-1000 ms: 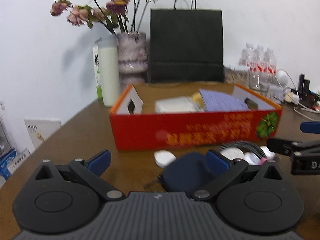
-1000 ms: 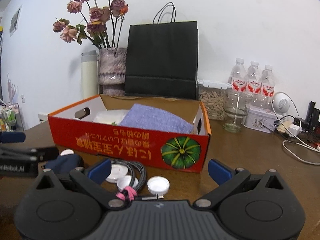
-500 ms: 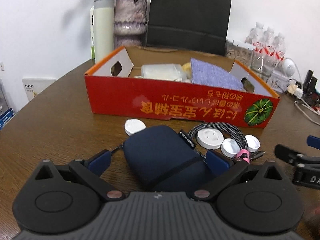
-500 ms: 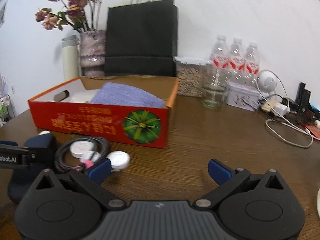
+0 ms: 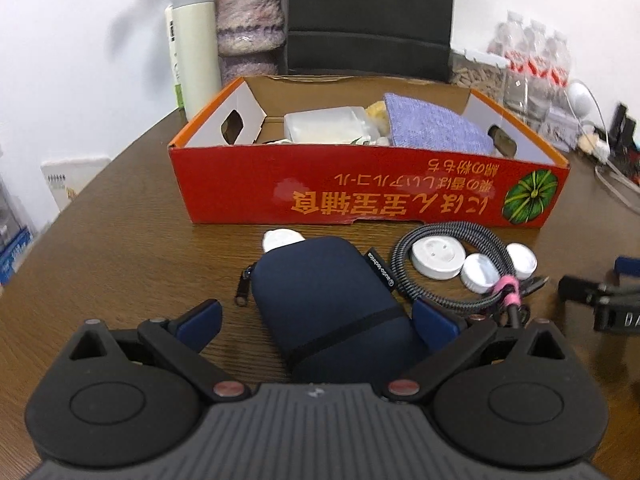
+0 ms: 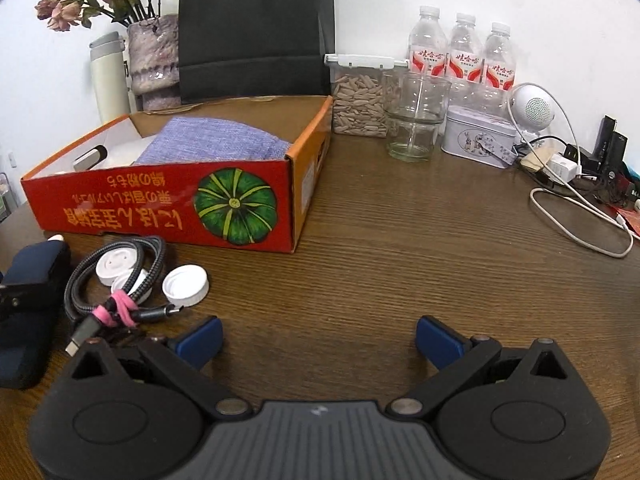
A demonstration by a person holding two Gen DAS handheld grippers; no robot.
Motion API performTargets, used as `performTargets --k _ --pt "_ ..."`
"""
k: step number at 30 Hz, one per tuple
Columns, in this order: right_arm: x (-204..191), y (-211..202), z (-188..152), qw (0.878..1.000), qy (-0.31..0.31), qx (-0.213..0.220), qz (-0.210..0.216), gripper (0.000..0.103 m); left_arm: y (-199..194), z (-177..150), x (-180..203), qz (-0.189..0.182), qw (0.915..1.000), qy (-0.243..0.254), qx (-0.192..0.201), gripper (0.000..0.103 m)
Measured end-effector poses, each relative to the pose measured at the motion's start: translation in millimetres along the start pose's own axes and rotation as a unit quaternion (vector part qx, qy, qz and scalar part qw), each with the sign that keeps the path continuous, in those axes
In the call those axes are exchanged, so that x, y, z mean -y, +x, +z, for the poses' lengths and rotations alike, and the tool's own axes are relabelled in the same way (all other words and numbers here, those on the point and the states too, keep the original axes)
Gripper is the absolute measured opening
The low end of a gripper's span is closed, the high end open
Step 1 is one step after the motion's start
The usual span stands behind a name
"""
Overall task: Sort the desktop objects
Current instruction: 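Withdraw both tools from the box toward the navy pouch and braided cable, then grasp the navy pouch with the left tool while the right tool grasps the braided cable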
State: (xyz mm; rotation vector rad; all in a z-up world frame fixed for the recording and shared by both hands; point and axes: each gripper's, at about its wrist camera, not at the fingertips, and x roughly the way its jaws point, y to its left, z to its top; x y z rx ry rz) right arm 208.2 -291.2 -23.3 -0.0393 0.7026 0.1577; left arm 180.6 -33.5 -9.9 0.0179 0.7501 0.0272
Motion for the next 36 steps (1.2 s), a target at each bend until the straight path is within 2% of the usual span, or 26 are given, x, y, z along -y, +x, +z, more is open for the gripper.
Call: performTargets --k 5,9,11,13,15,17,28,29,30,31,36 --pt "0.0 0.1 0.2 1.000 0.001 0.000 0.000 0.103 0.5 2.1 -19.2 0.001 0.9997 0.019 -0.016 0.103" --pt "-0.2 0.1 0.5 1.000 0.002 0.000 -0.001 0.103 6.4 1.1 -31.4 -0.002 0.9996 -0.019 -0.021 0.103" --pt "0.0 0.0 0.6 1.000 0.002 0.000 0.000 0.103 14.6 -0.7 -30.2 -0.002 0.9985 -0.040 -0.036 0.103" --pt "-0.2 -0.1 0.6 1.000 0.001 0.000 0.000 0.103 17.1 -3.9 -18.7 0.025 0.9993 -0.021 -0.019 0.103" --pt "-1.5 0.1 0.8 1.000 0.000 0.000 0.002 0.103 17.9 -4.1 -14.2 0.031 0.9990 -0.027 -0.015 0.103" --pt "-1.9 -0.3 0.7 1.000 -0.002 0.000 0.004 0.103 19.2 -2.4 -15.3 0.032 0.9984 -0.042 -0.021 0.103" --pt "-3.2 -1.6 0.6 1.000 -0.004 0.000 0.007 0.103 18.5 -5.6 -18.5 0.016 0.9995 -0.025 -0.009 0.103" --pt "-3.4 -1.8 0.5 1.000 -0.005 0.000 0.007 0.103 17.6 -6.8 -19.0 0.014 0.9996 -0.022 -0.005 0.101" --pt "-3.7 -1.9 0.4 1.000 -0.005 0.000 0.008 0.103 16.1 -7.8 -19.0 0.010 0.9998 -0.018 0.002 0.094" --pt "-3.7 -1.9 0.4 1.000 -0.006 0.000 0.009 0.103 13.9 -8.8 -19.1 0.005 0.9999 -0.013 0.010 0.082" --pt "-3.5 -2.0 0.6 1.000 -0.007 0.000 0.010 0.103 6.0 -14.1 -19.3 -0.001 0.9993 0.013 0.035 0.075"
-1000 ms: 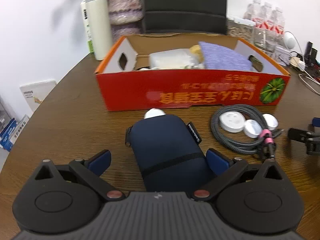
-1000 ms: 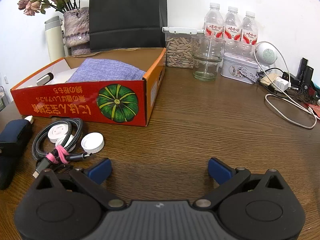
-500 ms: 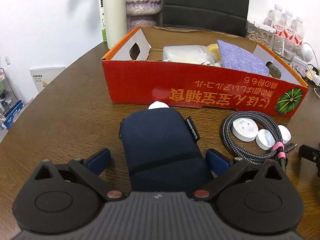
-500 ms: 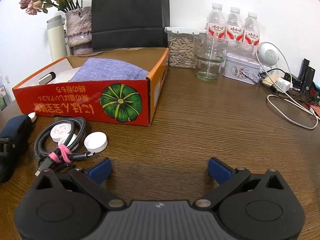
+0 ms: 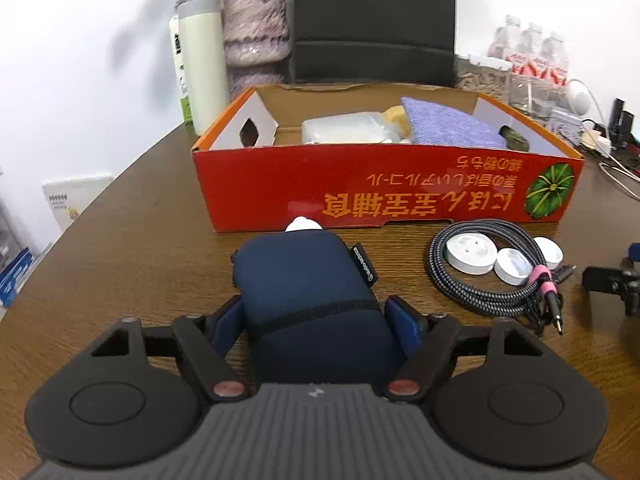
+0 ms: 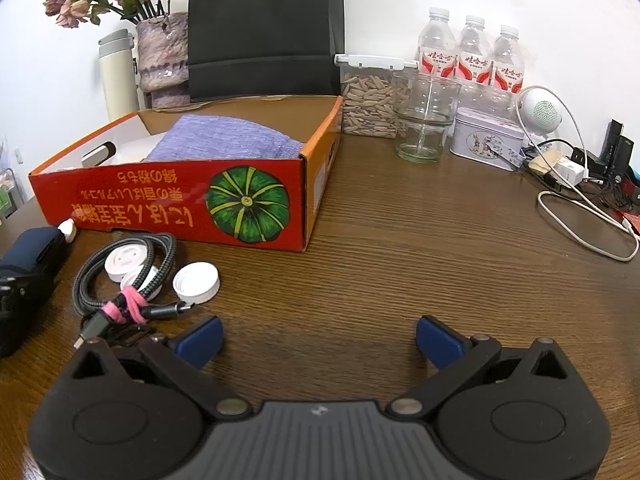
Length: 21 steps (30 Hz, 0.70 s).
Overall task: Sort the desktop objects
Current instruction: 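Grasp the navy pouch with the left tool while the right tool grasps the braided cable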
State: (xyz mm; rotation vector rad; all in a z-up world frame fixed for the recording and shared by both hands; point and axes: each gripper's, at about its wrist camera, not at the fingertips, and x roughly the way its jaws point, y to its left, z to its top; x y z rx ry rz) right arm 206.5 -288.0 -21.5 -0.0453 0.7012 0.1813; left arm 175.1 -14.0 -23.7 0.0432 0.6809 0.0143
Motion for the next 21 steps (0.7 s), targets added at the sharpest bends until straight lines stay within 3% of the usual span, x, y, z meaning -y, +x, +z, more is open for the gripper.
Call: performTargets --k 5,10,15,21 --pt "0.3 -2.5 -0.2 1.000 0.010 0.006 0.005 0.103 -7.0 -3.5 -10.0 -0.018 0.9996 -0.010 0.020 0.067" --pt "-10.0 -17.9 0.4 0.998 0.023 0.052 0.027 0.103 -13.6 -7.1 -21.9 -0.030 0.9983 -0.019 0.047 0.066" --pt "-40.3 -29.1 4.8 0.994 0.006 0.090 0.058 0.103 -23.0 -5.6 -36.1 -0.044 0.9960 -0.028 0.072 0.065" --pt "-94.7 -15.0 8.0 0.992 -0.062 0.077 0.074 0.103 -32.6 4.1 -50.4 -0.057 0.9923 -0.021 0.108 0.065"
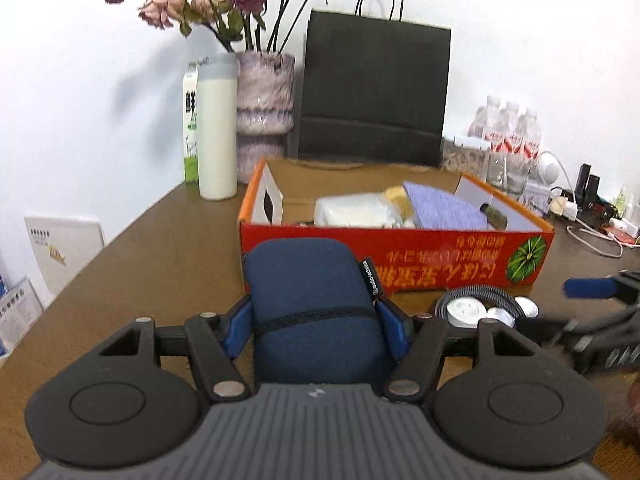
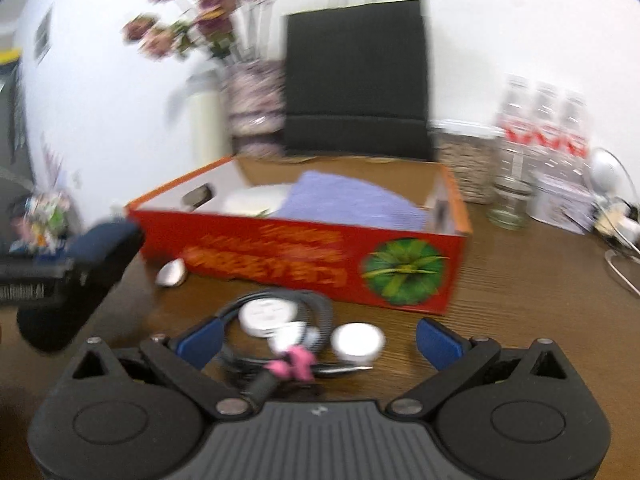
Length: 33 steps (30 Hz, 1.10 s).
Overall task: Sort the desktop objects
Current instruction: 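Grasp the navy pouch with the left tool while the right tool grasps the braided cable, then lift the pouch and cable and carry both tools over the box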
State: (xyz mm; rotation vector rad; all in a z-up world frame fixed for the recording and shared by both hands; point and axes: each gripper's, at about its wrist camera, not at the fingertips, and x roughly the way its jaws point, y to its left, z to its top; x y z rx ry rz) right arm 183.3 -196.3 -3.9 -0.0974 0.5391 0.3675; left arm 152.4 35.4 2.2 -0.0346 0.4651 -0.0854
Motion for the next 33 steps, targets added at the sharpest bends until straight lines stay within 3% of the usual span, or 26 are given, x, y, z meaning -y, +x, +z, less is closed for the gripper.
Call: performTargets --k 5,16,23,27,33 --pt "-25.3 20.8 9.9 0.999 -0.036 -0.010 -0.007 0.103 4.3 1.6 -10.6 -0.033 0.9993 -0.012 -0.012 0.065" --pt "-25.0 61.3 16.4 0.997 -0.018 -0.075 0.017 0.103 12.1 -2.9 -20.4 -0.060 0.9978 0.007 -0.029 0.065" --pt "-26.1 64.9 17.2 0.997 -0.014 -0.076 0.022 0.102 15.2 -4.5 -22.9 -0.058 0.9976 0.005 -0.037 0.065" --pt "-27.3 60.7 16.6 0.997 -0.017 -0.068 0.029 0.091 15.1 -5.5 -21.4 -0.059 0.9975 0.007 -0.039 0.065" --pt "-28.8 57.5 16.4 0.997 -0.020 -0.064 0.024 0.089 15.0 -6.5 -21.9 -0.056 0.9977 0.004 -0.038 0.065"
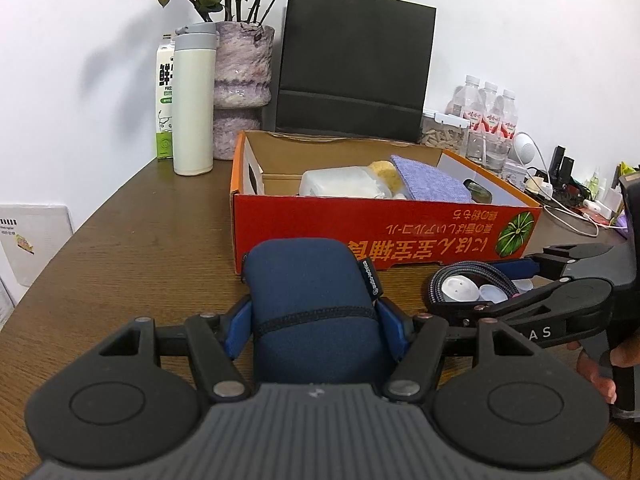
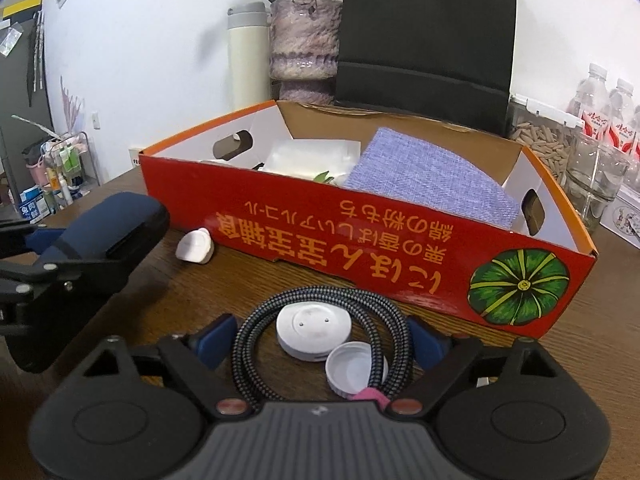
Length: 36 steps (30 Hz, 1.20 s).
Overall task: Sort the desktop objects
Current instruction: 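Lift the pouch and cable and carry both tools over the box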
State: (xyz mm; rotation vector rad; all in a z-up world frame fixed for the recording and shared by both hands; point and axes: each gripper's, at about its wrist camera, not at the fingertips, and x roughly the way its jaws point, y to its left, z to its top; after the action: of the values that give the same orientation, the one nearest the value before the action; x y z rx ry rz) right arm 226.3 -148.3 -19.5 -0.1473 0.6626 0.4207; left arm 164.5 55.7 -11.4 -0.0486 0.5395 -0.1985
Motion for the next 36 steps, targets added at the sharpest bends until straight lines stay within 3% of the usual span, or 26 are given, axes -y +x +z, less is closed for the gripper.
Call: performTargets --k 18,36 --pt "-1.4 -28.1 0.4 0.998 0.017 0.052 -0.013 0.088 -17.4 1.9 10.9 0.014 0.9987 0.007 0.048 0.065" --pt "0.0 -96.4 12.4 0.984 0.071 0.161 -0.027 0.088 -54.4 22.9 38.5 -0.010 0.9914 -0.021 0.129 0.065"
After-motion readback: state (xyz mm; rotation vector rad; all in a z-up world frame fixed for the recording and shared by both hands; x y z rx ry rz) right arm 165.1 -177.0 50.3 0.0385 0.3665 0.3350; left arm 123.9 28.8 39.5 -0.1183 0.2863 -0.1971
